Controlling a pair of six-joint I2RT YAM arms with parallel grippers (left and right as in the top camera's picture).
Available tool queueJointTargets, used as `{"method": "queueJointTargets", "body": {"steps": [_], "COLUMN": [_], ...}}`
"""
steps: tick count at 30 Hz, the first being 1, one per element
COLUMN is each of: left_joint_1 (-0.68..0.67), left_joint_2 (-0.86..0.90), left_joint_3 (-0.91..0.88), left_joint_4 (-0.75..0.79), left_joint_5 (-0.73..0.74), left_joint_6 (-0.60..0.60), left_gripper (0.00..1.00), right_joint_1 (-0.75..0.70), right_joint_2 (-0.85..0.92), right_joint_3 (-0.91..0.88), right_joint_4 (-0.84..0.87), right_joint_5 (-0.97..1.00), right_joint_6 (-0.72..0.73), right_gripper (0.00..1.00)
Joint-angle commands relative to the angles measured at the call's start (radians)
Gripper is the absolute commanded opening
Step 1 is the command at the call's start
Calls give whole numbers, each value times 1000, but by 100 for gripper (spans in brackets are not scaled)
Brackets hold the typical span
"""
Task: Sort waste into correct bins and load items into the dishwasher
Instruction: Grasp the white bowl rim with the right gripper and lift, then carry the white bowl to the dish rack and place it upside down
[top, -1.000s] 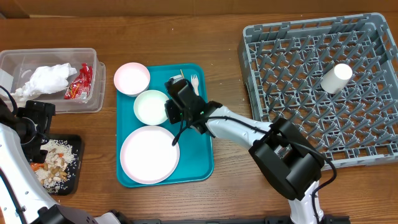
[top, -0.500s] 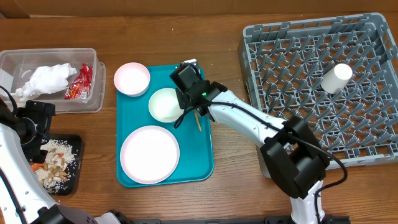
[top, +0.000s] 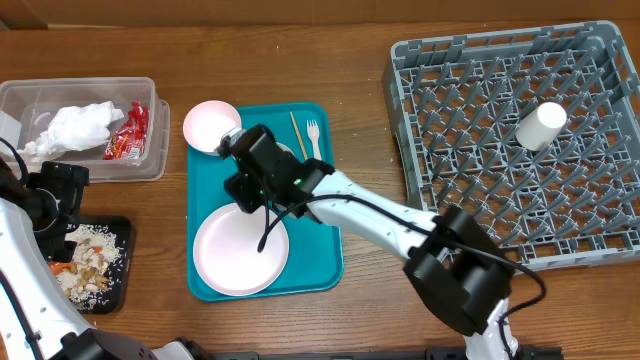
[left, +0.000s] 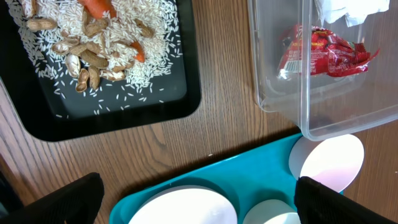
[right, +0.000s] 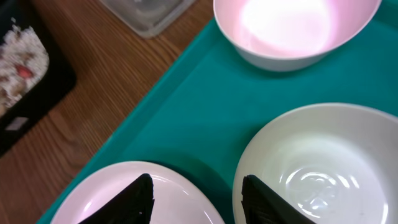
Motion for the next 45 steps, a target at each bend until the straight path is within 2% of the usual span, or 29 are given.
{"method": "queueJointTargets", "body": {"steps": [1,7,9,17,20,28,33,36,41,45], "left_joint_1": [2,2,2,2,2,2,2,2,2,2], "left_joint_2": [4,4,4,4,4,4,4,4,4,4], "left_joint_3": [8,8,8,8,8,8,8,8,8,8], "left_joint_4": [1,1,1,1,1,1,1,1,1,1], "left_joint_5": [-7,-7,-7,-7,-7,-7,-7,-7,-7,-7], "left_joint_6": [9,9,9,9,9,9,9,9,9,9], "left_gripper": [100,100,100,100,100,100,100,100,100,100], "right_joint_1": [-1,-1,-1,-1,-1,-1,-1,-1,-2,-44], "right_joint_2": [43,88,88,131,131,106,93,88,2,-167], "right_joint_3": [23,23,23,23,26,30,33,35,89,100], "right_joint_4": [12,39,44,55,65,72,66,56,-35,-138], "right_joint_5": [77,142,142,143,162,168,168,168,168,188], "right_joint_6": [-22,-22,-21,-26,-25,-24,-21,-17,-17,32], "right_gripper": [49,48,42,40,33,25,10,9,4,4]}}
